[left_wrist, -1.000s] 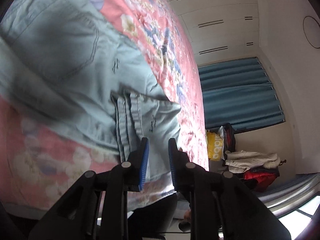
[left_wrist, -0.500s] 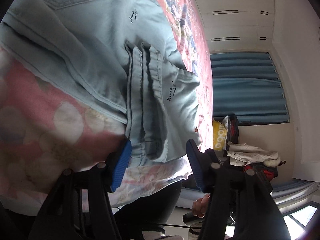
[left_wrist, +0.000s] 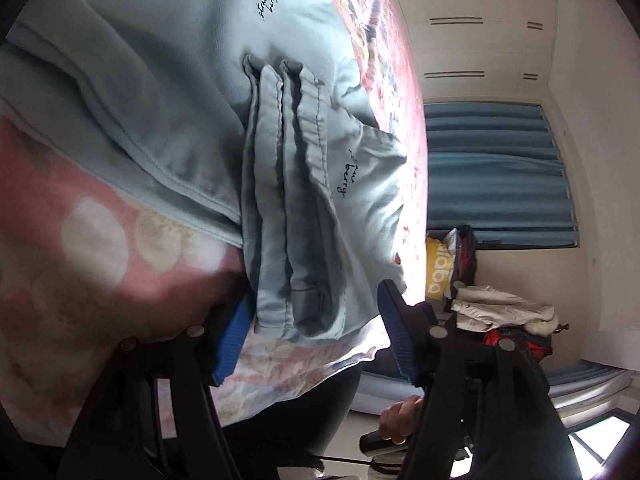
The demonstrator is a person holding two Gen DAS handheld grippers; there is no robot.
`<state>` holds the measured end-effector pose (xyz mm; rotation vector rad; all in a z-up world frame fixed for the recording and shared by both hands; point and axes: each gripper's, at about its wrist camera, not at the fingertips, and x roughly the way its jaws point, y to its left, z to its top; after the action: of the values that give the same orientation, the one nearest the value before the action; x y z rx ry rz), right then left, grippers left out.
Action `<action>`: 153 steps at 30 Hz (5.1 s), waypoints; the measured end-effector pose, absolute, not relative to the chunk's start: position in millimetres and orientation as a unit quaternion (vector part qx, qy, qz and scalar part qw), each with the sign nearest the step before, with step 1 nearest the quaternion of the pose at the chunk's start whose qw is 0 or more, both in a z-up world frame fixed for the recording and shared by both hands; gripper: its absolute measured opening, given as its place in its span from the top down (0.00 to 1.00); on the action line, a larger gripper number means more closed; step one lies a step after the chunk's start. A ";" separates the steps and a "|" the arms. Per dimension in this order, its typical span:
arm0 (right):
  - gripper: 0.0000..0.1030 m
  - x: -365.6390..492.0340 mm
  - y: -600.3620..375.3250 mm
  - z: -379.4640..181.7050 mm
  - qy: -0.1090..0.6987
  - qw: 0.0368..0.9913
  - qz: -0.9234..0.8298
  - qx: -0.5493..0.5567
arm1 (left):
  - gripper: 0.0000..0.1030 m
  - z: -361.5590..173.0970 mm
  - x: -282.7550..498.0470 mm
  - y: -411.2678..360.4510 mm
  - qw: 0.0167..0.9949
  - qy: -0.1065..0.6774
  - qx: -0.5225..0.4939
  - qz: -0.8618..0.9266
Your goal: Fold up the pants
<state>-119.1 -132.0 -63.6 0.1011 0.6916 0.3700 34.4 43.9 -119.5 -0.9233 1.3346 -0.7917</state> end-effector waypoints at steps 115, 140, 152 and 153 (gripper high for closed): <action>0.86 129.0 -67.7 -121.0 0.571 0.790 0.187 0.123 | 0.72 -103.0 53.0 41.9 0.768 0.508 -0.217 -0.324; 0.82 -56.4 -183.8 -92.6 0.502 0.837 0.167 0.139 | 0.50 -76.9 73.6 22.3 0.788 0.506 -0.138 -0.323; 0.75 47.9 -206.7 -97.3 0.430 0.888 0.080 0.138 | 0.62 -94.7 144.0 -8.1 0.803 0.501 -0.148 -0.287; 0.75 52.8 -209.6 -105.9 0.439 0.887 0.062 0.128 | 0.69 -101.3 149.3 -1.1 0.800 0.503 -0.156 -0.286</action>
<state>52.8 -209.6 -105.9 0.2655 0.9132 0.1287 149.3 -1.1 -101.3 -0.3350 1.0793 -0.6131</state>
